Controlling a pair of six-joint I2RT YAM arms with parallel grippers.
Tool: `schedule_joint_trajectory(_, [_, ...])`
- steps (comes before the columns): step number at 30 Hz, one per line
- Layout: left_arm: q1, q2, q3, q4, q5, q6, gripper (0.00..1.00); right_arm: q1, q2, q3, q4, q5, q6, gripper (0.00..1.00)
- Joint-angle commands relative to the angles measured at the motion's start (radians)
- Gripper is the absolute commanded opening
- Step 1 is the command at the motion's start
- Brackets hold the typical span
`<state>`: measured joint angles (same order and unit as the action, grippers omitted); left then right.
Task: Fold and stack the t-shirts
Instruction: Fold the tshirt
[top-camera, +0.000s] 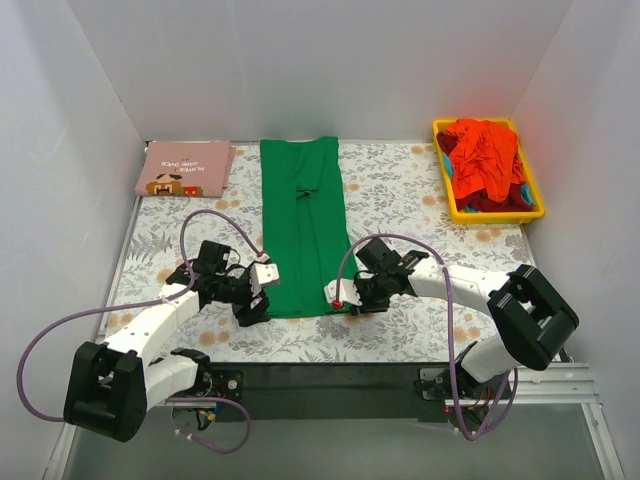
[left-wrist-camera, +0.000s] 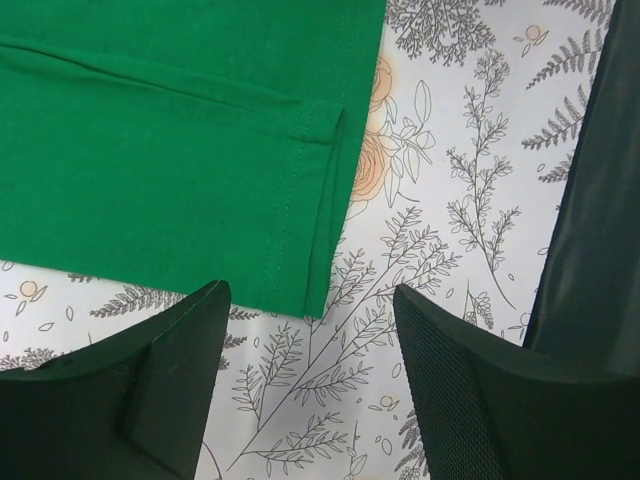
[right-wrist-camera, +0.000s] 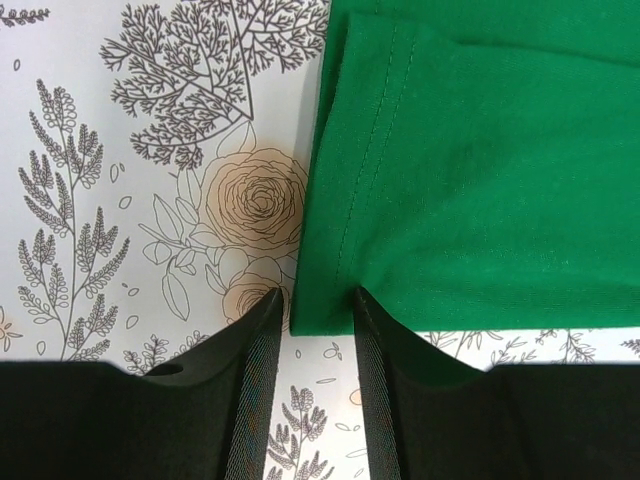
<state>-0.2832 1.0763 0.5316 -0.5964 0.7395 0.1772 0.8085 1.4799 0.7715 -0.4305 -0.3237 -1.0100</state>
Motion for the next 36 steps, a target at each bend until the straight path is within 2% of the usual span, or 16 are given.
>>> schedule_joint_trajectory(1, [-0.023, 0.016, -0.021, 0.069, -0.035, -0.002, 0.64, 0.006, 0.011, -0.023, 0.015, -0.006, -0.027, 0.41])
schedule_joint_trajectory(3, [-0.036, 0.027, -0.028, 0.086, -0.058, -0.005, 0.63, 0.009, 0.017, -0.031, 0.022, -0.002, -0.027, 0.41])
schedule_joint_trajectory(7, [-0.071, 0.042, -0.039, 0.107, -0.081, 0.010, 0.54, 0.011, 0.040, -0.052, 0.048, 0.015, -0.019, 0.33])
schedule_joint_trajectory(9, [-0.082, 0.031, -0.057, 0.110, -0.094, 0.039, 0.54, 0.012, 0.048, -0.057, 0.055, 0.023, -0.016, 0.23])
schedule_joint_trajectory(10, [-0.091, 0.025, -0.067, 0.112, -0.094, 0.050, 0.54, 0.011, 0.049, -0.057, 0.055, 0.023, -0.015, 0.13])
schedule_joint_trajectory(14, [-0.117, -0.006, -0.116, 0.136, -0.130, 0.116, 0.52, 0.012, 0.049, -0.054, 0.058, 0.035, -0.002, 0.02])
schedule_joint_trajectory(23, [-0.148, 0.034, -0.174, 0.182, -0.230, 0.189, 0.44, 0.012, 0.049, -0.028, 0.013, 0.006, 0.016, 0.01])
schedule_joint_trajectory(25, [-0.152, 0.033, -0.177, 0.172, -0.239, 0.211, 0.34, 0.012, 0.043, -0.020, 0.004, -0.003, 0.036, 0.01])
schedule_joint_trajectory(27, [-0.155, 0.025, -0.171, 0.156, -0.239, 0.219, 0.30, 0.014, 0.034, -0.021, 0.004, -0.008, 0.056, 0.01])
schedule_joint_trajectory(28, [-0.157, 0.021, -0.165, 0.129, -0.232, 0.225, 0.24, 0.017, 0.022, -0.026, 0.003, -0.009, 0.071, 0.01])
schedule_joint_trajectory(32, [-0.157, -0.022, -0.122, 0.021, -0.166, 0.248, 0.10, 0.035, -0.024, -0.044, -0.002, -0.006, 0.109, 0.01])
schedule_joint_trajectory(36, [-0.163, -0.096, -0.090, -0.060, -0.126, 0.257, 0.03, 0.075, -0.087, -0.054, -0.030, -0.020, 0.149, 0.01])
